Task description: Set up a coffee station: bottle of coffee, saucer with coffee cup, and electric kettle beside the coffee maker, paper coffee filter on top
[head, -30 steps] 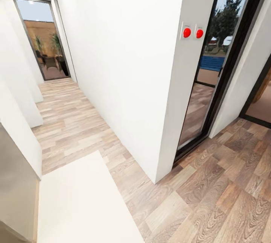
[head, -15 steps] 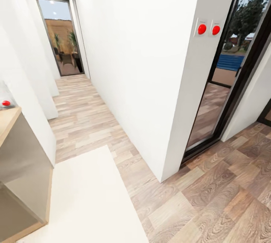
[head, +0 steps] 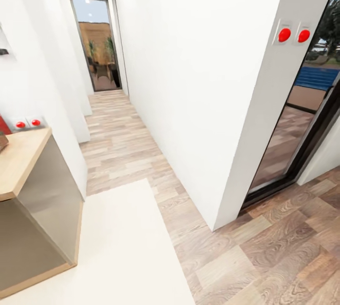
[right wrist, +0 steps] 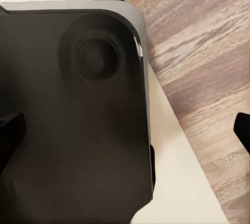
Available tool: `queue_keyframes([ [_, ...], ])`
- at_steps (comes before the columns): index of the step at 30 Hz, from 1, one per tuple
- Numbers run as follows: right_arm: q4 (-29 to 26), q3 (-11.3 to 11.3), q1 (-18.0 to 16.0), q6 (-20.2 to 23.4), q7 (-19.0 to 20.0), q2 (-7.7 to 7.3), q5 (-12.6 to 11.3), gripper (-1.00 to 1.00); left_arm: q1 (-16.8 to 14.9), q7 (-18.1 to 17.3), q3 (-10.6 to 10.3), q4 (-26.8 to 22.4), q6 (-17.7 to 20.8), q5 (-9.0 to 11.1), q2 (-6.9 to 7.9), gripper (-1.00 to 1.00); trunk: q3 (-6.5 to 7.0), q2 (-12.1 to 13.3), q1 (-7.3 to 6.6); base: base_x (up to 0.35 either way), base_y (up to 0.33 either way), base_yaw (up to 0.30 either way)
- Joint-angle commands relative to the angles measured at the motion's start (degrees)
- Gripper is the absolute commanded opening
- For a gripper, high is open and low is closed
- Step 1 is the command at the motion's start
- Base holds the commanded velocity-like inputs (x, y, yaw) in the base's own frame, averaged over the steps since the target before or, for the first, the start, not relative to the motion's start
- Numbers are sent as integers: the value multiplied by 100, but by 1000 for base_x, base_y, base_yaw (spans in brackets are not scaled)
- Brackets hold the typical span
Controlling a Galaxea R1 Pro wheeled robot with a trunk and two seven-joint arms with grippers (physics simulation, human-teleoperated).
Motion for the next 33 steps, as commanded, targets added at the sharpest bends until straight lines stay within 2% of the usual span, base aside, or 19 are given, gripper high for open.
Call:
queue_keyframes([
  [1, 2, -40, -1, -21, 7, 2, -11, 100, -1, 3, 5, -1, -14, 16, -2, 100, 8, 39, -23, 0, 0, 216],
  [33, 7, -31, -1, -21, 7, 17, -11, 100, -1, 3, 56, -1, -14, 80, 21, 100, 389, 1323, -726, 0, 0, 216],
])
